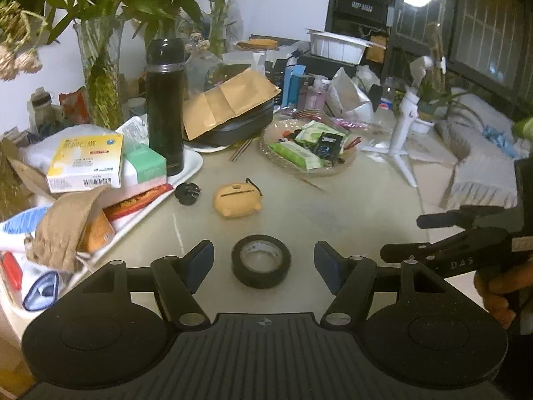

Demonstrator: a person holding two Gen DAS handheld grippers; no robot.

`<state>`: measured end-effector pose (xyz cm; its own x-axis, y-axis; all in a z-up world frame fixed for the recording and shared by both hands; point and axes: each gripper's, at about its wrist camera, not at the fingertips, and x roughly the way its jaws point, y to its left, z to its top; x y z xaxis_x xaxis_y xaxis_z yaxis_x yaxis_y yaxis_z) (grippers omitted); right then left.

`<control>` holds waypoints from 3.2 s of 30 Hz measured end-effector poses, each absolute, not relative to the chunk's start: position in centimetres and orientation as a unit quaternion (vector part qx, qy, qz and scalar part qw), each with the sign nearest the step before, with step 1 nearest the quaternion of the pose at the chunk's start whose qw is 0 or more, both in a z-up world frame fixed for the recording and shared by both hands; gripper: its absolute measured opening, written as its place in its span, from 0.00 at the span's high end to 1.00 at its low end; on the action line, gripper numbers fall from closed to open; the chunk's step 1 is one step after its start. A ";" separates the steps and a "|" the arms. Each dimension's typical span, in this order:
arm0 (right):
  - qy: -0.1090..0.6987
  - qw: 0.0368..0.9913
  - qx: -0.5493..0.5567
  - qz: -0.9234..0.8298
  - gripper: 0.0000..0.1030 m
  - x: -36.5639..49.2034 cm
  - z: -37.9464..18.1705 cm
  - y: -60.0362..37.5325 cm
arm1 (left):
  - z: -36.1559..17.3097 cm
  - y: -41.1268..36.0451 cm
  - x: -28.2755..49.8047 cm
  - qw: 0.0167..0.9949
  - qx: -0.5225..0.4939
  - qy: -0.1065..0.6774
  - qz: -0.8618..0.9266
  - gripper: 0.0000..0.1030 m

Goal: Organize rigid objects
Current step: 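Lower the open left tool over the black electrical tape roll, then close the left tool on the black tape roll and lift it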

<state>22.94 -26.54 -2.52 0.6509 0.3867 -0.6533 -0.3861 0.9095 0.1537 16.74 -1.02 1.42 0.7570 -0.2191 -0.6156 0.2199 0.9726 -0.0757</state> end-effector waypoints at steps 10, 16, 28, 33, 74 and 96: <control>0.366 0.905 -0.009 0.215 0.00 25.6 -3.3 -25.6 | -0.6 -0.3 20.7 0.923 0.007 0.368 -0.113 0.36; 0.374 0.901 -0.023 0.218 0.00 27.2 -4.1 -24.9 | -2.0 -0.6 22.8 0.907 0.042 0.404 -0.114 0.36; 0.391 0.896 -0.033 0.208 0.01 29.5 -5.4 -25.0 | -4.4 -1.8 25.3 0.867 0.085 0.469 -0.148 0.24; 0.392 0.896 -0.038 0.206 0.01 29.9 -5.4 -24.9 | -4.5 -2.5 26.3 0.863 0.107 0.474 -0.142 0.24; 0.404 0.887 -0.081 0.209 0.66 33.6 -8.3 -22.2 | -6.9 -5.7 29.8 0.839 0.126 0.506 -0.156 0.30; 0.389 0.890 -0.048 0.232 0.66 31.0 -4.9 -22.6 | -2.0 -5.1 27.7 0.876 0.102 0.442 -0.165 0.30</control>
<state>30.97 -22.57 -4.93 0.5899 0.3751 -0.7150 -0.4502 0.8879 0.0944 27.71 -5.12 -2.00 0.5540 -0.1987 -0.8085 0.3792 0.9247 0.0326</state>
